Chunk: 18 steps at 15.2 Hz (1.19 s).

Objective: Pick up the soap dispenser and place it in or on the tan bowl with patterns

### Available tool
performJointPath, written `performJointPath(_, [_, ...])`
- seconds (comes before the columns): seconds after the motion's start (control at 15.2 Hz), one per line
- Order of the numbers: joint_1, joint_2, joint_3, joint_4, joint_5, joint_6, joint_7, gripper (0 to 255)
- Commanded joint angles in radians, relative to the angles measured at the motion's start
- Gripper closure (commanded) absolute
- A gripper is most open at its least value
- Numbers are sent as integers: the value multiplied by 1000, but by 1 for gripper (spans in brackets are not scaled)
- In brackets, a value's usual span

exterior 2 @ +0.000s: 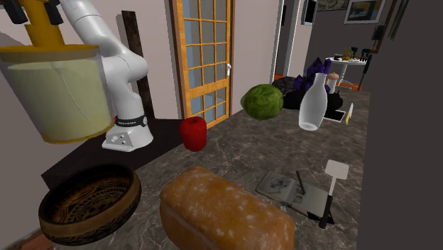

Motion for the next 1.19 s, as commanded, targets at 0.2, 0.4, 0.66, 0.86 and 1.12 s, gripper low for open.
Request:
performJointPath(0.2, [-11, -7, -46, 1, -17, 2, -54, 255])
performJointPath(0.4, [-18, -19, -50, -48, -26, 40, -52, 255])
performJointPath(0.66, [-27, -33, -58, -109, -38, 90, -50, 255])
performJointPath(0.86, [-32, -40, -66, -153, -46, 127, -50, 255])
performJointPath(1.12, [-38, -47, -78, -209, -57, 178, -50, 255])
